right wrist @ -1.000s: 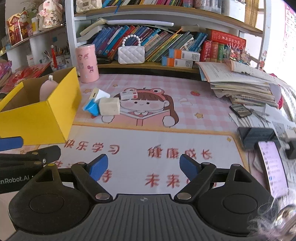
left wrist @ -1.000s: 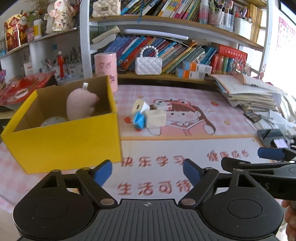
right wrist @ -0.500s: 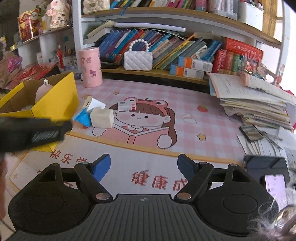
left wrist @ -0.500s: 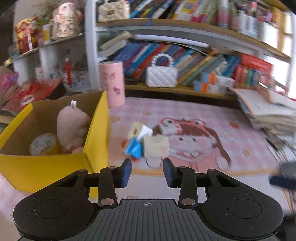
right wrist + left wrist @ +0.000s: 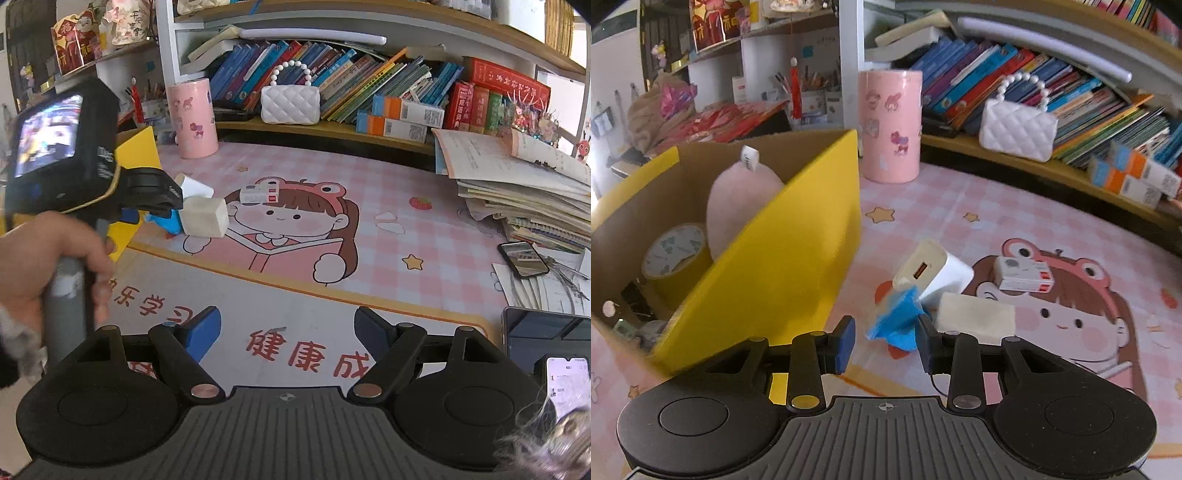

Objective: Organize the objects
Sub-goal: 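Close the left gripper on the blue packet and lift it, then grasp the white block with the right gripper and lift while the left holds the blue packet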

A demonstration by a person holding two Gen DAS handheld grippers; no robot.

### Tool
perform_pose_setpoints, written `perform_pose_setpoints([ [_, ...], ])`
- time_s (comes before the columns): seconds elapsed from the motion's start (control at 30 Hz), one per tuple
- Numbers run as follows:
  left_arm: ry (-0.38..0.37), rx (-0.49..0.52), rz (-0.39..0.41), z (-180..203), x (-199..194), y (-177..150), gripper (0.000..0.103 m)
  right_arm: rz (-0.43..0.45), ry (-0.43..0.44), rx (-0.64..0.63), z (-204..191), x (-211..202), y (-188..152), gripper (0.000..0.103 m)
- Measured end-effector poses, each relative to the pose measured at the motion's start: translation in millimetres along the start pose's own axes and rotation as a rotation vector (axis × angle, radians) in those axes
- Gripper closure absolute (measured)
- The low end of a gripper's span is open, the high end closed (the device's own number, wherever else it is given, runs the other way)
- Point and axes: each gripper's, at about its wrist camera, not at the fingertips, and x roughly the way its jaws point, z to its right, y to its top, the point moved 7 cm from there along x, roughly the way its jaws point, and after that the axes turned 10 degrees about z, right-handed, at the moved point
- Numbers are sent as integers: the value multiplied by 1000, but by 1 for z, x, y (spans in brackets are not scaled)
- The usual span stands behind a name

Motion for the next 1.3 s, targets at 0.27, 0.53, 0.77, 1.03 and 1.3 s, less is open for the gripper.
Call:
perform_pose_setpoints([
  [0.27, -6, -1, -48, 3, 28, -10, 68, -21, -3, 12, 13, 3, -6, 24],
  [0.53, -80, 88, 29, 4, 0, -7, 83, -30, -21, 43, 20, 7, -7, 24],
  [0.77, -246, 124, 41, -15, -72, -9, 83, -19, 17, 66, 5, 22, 1, 24],
  [1.03, -306, 135, -7, -70, -127, -29, 83, 48, 93, 5, -39, 66, 25, 24],
  [1.3, -195, 88, 3, -129, -140, -30, 83, 63, 107, -76, -90, 140, 49, 30],
])
